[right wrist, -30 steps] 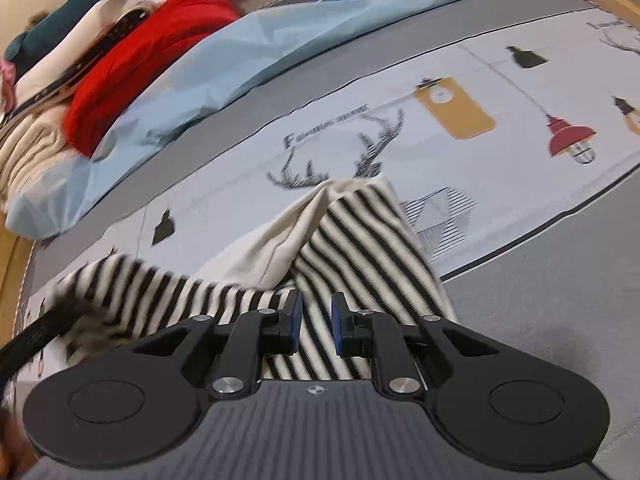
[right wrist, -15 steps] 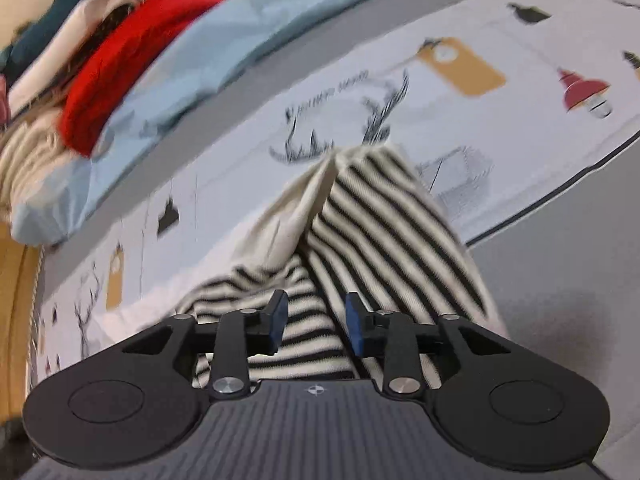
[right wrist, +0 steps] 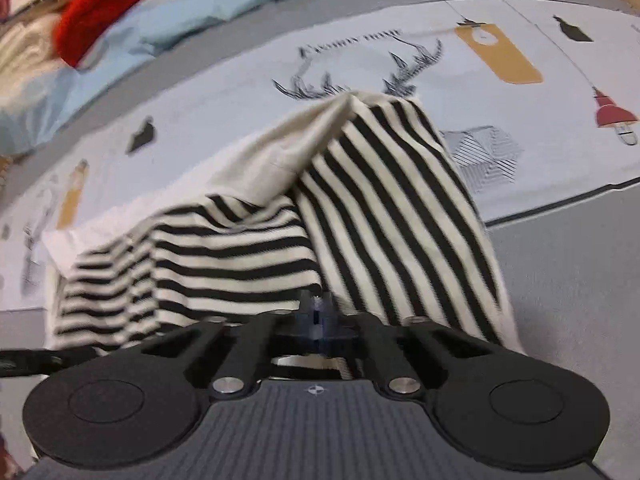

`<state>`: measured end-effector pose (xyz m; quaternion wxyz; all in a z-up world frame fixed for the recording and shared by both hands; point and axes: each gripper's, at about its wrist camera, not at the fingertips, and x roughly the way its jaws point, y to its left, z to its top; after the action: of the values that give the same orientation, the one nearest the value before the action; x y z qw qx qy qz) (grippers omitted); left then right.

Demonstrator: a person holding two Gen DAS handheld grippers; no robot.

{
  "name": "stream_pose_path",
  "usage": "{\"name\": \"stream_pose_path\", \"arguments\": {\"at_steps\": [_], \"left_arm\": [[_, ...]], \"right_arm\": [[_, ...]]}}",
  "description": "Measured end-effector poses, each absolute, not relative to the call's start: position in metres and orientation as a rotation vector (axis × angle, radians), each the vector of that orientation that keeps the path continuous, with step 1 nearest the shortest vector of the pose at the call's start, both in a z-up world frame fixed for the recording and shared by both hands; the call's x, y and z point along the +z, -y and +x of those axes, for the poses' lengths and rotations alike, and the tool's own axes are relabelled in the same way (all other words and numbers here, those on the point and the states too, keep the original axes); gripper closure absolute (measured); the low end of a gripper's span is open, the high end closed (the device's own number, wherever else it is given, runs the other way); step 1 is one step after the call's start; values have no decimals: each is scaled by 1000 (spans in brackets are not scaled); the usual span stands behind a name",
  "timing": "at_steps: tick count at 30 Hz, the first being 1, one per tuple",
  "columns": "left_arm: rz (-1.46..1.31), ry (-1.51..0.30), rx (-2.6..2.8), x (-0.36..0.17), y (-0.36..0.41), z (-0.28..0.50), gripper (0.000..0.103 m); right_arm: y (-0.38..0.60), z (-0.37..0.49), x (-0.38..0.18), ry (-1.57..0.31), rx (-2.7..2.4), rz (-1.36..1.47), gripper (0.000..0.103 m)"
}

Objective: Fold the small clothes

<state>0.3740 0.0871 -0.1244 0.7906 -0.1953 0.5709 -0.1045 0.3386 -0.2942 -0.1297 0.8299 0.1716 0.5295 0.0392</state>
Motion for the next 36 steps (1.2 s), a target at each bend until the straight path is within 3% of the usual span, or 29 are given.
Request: {"name": "stream_pose_path", "arguments": {"at_steps": [4,7,9,11,14,17,19,21,23,25,26,33,34,35,36], "left_arm": [[-594,-852,-263,-71,-117,369,101],[-591,-638,-258,-39,-131,357,101],[-592,-685,-258,-43,-134,357,101],[-608,-837,-222,-63,-137,361,101],[-528,-1136,-142,-101,-134,364,101],[-527,-1226,-145,-115,-135,361,99],[-511,-1239,-160,-113,-133,360,90],[-533,-1236,-163,-113,-133,362,63],[-570,-1243,-156,-117,-132,363,54],[-575,-1262,-150,-121,-130,362,51],[-573,-1277,-144,-124,-130,361,51],[-583,-1313,-123,-142,-117,366,55],[-578,-1294,-120,-141,-114,367,62],[-565,-1272,-123,-139,-112,368,85],[-544,-1233,-129,-133,-110,368,96]], "right_arm": [[314,338,-109,-954,131,603,102],[343,327,-79,-661,183,844,102],[355,320,-65,-541,177,863,102],[363,320,-69,-550,154,895,102],[365,331,-100,-793,70,869,102],[361,334,-132,-1044,-21,787,102],[360,334,-139,-1097,-33,773,101],[358,334,-136,-1091,-32,750,97],[357,332,-132,-1061,-29,771,92],[356,332,-132,-1057,-24,807,68],[353,331,-133,-1075,-21,807,65],[321,333,-137,-1173,6,687,63],[322,331,-135,-1153,-26,696,63],[325,329,-132,-1124,-54,727,61],[329,330,-131,-1092,-62,767,62]]}}
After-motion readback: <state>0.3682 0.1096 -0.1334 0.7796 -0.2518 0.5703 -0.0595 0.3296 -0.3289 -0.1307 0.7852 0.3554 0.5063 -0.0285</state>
